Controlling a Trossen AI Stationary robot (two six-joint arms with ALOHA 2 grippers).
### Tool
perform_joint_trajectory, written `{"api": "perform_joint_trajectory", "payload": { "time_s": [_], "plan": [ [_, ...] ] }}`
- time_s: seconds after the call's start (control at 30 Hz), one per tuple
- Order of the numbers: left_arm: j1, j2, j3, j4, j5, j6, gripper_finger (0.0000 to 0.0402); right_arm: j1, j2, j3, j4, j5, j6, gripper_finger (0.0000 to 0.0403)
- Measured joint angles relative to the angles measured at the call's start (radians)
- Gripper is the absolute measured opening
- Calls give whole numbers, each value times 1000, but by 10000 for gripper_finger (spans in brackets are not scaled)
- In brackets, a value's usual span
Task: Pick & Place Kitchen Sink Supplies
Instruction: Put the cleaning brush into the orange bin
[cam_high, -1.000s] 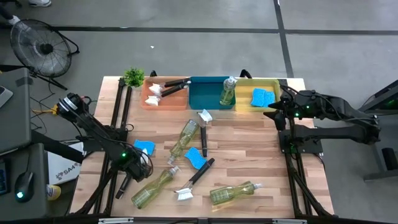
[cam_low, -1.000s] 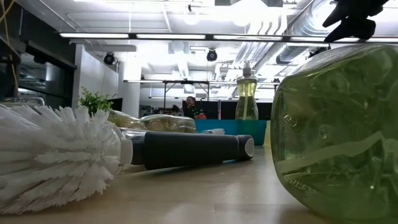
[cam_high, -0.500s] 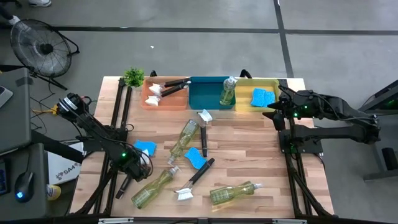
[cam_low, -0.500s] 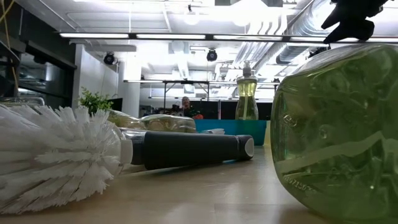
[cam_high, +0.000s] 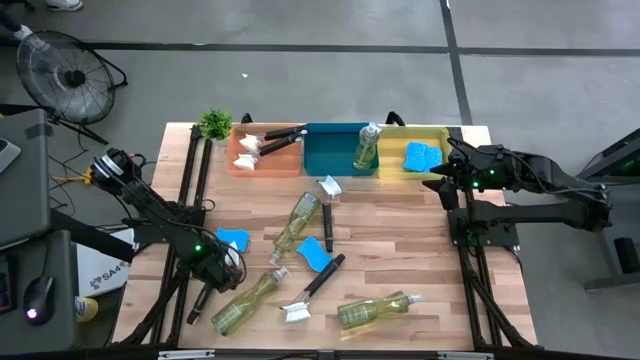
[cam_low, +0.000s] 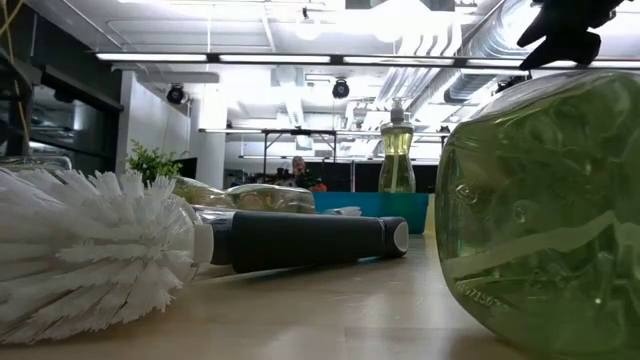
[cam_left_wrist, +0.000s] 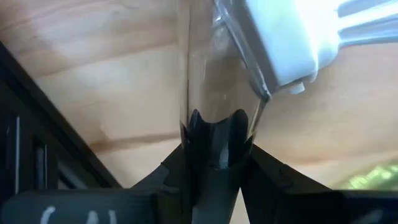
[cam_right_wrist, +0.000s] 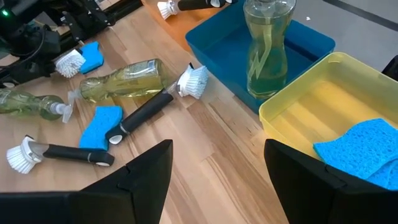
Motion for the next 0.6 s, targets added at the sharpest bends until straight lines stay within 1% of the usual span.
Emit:
{"api": "perform_joint_trajectory", "payload": {
  "time_s": [0.13, 0.27, 0.37, 0.47, 0.53, 0.6],
  "plan": [
    [0, -34, 59, -79, -29, 1, 90, 0, 0, 0, 0, 0, -17, 248],
    [0, -67, 144, -163, -73, 28, 90, 0, 0, 0, 0, 0, -17, 248],
    [0, -85, 214, -216, -148, 69, 90, 0, 0, 0, 0, 0, -17, 248],
    [13, -97, 294, -269, -262, 132, 90, 0, 0, 0, 3, 0, -17, 248],
    [46, -97, 346, -323, -322, 191, 90, 0, 0, 0, 13, 0, -25, 248],
    [96, -97, 400, -380, -357, 263, 90, 0, 0, 0, 22, 0, -35, 248]
  ]
}}
